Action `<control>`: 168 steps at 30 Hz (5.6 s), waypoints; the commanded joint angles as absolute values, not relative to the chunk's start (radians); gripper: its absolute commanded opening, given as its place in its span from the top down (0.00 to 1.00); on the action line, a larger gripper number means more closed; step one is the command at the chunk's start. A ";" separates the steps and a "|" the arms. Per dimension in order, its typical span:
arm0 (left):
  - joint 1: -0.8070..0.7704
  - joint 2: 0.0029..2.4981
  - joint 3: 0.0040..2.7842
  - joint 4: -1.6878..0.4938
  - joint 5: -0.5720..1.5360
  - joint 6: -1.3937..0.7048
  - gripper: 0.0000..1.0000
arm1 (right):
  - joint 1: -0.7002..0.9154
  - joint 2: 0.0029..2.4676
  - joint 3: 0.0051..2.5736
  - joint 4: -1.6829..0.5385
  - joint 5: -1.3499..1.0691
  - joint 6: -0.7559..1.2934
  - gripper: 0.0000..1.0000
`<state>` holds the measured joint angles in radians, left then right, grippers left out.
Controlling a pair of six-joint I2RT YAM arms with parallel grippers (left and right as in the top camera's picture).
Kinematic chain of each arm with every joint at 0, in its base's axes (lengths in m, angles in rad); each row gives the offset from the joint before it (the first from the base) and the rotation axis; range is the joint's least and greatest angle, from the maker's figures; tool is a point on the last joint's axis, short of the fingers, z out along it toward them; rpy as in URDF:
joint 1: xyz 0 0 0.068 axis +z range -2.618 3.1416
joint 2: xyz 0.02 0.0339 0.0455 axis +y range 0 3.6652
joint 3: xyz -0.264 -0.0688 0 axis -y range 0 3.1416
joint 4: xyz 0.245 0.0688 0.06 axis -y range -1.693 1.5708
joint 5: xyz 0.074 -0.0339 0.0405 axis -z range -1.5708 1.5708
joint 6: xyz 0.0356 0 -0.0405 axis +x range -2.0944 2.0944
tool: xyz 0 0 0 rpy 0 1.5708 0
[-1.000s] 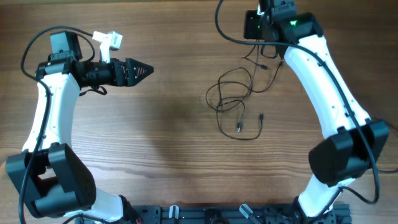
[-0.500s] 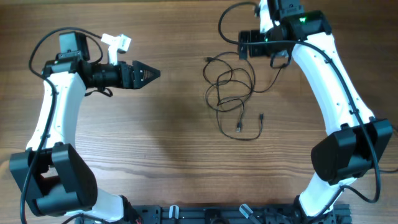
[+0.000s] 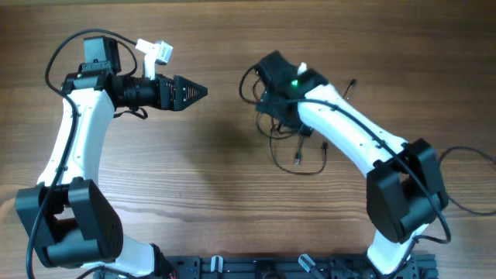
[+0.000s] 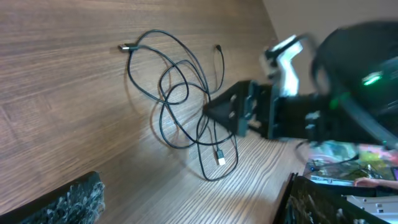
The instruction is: Untangle cables
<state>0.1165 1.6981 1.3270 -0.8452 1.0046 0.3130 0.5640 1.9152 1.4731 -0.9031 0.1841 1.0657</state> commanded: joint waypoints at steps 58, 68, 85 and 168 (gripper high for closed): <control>0.116 1.705 1.326 -0.842 1.002 0.334 0.00 | 0.373 1.132 1.264 -0.713 -0.157 0.315 0.96; 0.116 1.705 1.326 -0.819 0.986 0.337 0.00 | 0.373 1.130 1.343 -0.524 0.000 0.071 0.96; 0.116 1.705 1.326 -0.822 0.987 0.336 0.00 | 0.373 1.366 1.369 -0.591 0.117 0.107 0.45; -0.230 2.066 1.326 -0.138 0.908 0.495 0.02 | 0.332 1.134 1.554 -1.171 -0.470 0.138 0.96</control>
<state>-0.2291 2.0323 1.3239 -0.1493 0.8284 0.4442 0.3347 1.1522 1.5452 -1.1717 -0.4088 0.1516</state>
